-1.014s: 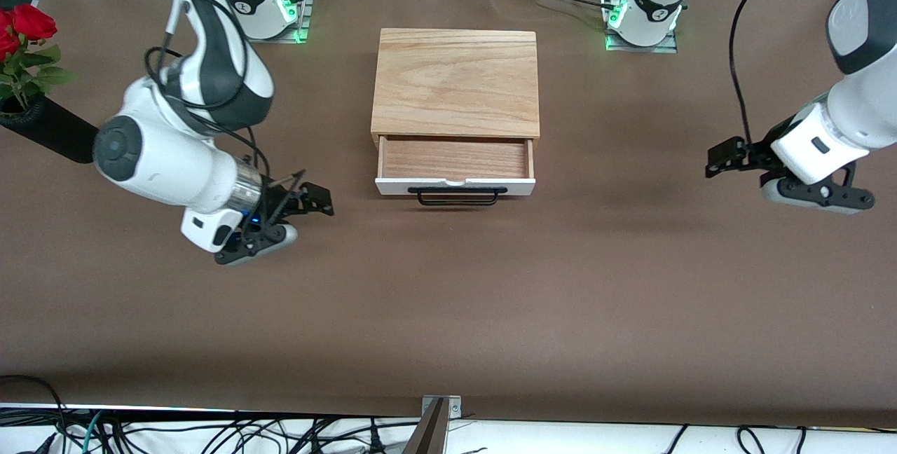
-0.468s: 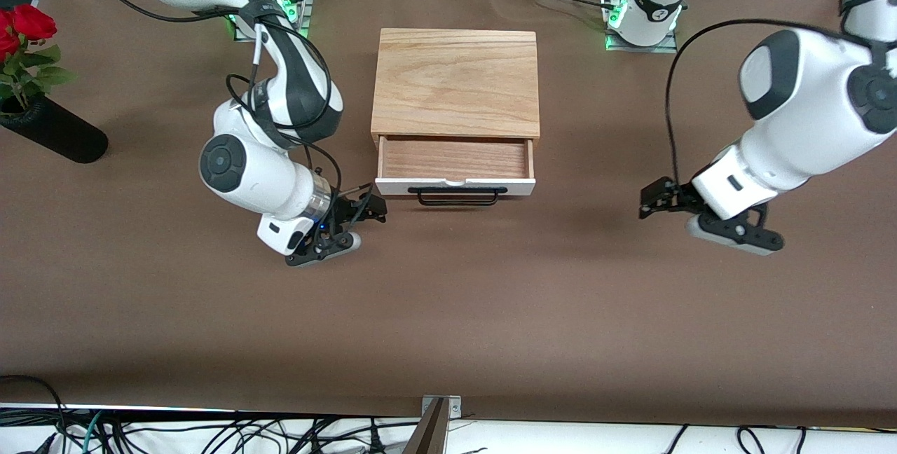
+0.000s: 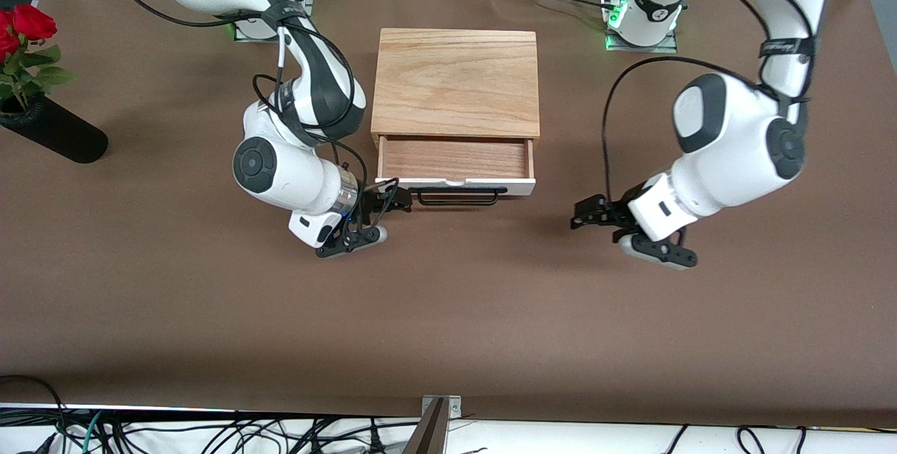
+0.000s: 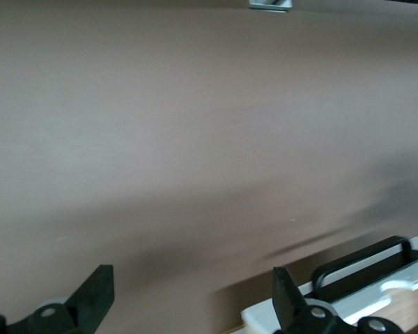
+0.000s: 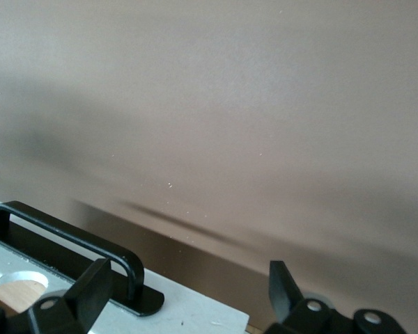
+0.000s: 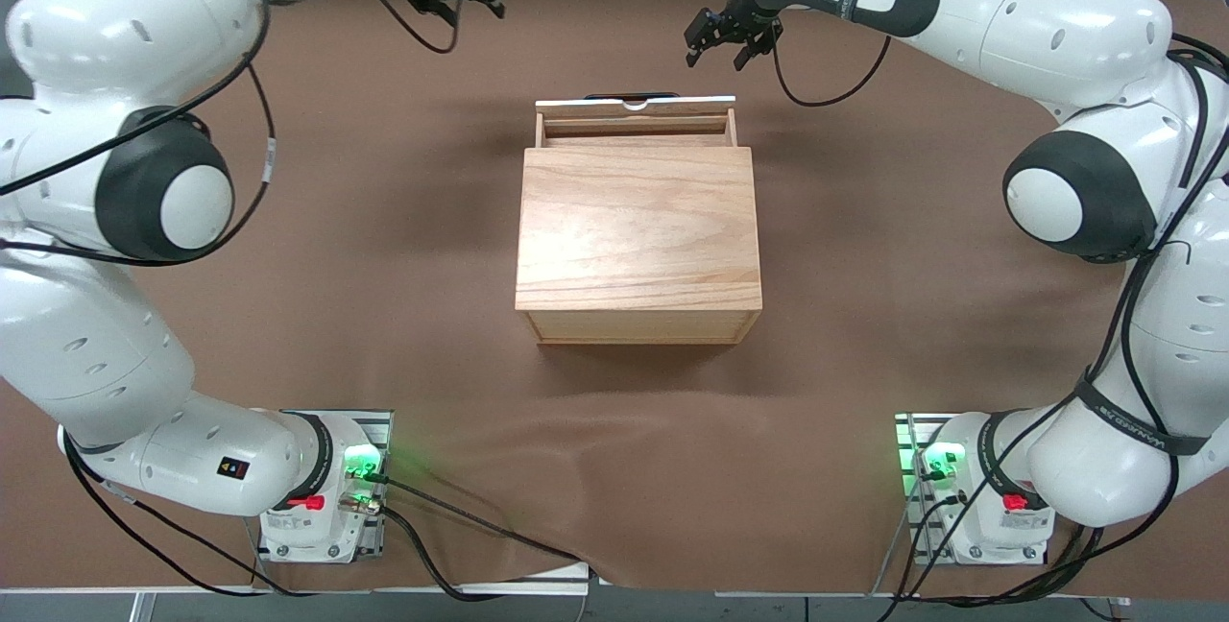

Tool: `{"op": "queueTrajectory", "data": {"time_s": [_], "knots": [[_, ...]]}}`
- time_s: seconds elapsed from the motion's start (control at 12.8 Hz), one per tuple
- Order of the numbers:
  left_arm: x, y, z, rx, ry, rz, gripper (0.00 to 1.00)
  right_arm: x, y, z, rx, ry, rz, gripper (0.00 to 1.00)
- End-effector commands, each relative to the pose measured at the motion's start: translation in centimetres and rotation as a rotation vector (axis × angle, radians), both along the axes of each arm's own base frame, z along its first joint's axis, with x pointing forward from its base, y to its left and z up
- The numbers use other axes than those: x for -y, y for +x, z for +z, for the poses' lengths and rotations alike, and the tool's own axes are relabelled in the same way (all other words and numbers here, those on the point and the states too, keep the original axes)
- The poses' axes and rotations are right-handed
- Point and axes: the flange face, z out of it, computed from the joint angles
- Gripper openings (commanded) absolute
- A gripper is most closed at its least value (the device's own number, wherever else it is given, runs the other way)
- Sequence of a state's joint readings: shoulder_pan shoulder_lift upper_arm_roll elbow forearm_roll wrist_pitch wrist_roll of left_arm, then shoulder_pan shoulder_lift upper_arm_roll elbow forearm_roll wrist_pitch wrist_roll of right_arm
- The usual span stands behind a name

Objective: Close drawer with both arms simultaneously
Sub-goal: 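Bring both grippers against the white drawer front beside the handle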

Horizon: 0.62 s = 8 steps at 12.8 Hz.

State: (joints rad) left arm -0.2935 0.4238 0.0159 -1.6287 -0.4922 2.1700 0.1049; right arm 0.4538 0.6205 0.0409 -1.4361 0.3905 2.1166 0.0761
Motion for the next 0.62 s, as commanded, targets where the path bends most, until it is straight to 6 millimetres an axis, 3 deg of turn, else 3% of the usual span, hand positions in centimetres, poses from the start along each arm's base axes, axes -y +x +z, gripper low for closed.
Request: {"op": "queueTrajectory", "data": {"time_s": [0.0, 0.08, 0.16, 0.23, 0.31, 0.47, 0.55], "knots": [[3.9, 0.1, -2.9, -0.001, -0.072, 0.04, 0.94, -1.0, 0.1, -0.5, -0.021, 0.015, -0.009, 1.0], [5.0, -0.1, -4.0, -0.012, -0.082, 0.043, 0.77, -1.0, 0.0, -0.8, -0.026, 0.013, -0.006, 1.0], [5.5, -0.3, -4.3, -0.013, -0.079, 0.036, 0.38, -1.1, -0.2, -1.4, -0.036, 0.009, -0.004, 1.0], [5.7, -0.4, -4.3, -0.013, -0.079, 0.033, 0.11, -1.5, -0.5, -1.8, -0.046, 0.005, 0.005, 1.0], [6.1, -0.5, -4.6, -0.018, -0.077, 0.027, 0.0, -2.0, -0.8, -2.0, -0.051, 0.003, 0.013, 1.0], [6.9, -0.9, -4.7, -0.022, -0.082, 0.016, 0.02, -2.1, -1.2, -2.6, -0.074, -0.006, 0.024, 1.0], [7.4, -1.2, -4.8, -0.029, -0.085, 0.009, 0.07, -2.2, -1.4, -2.7, -0.087, -0.01, 0.031, 1.0]]}}
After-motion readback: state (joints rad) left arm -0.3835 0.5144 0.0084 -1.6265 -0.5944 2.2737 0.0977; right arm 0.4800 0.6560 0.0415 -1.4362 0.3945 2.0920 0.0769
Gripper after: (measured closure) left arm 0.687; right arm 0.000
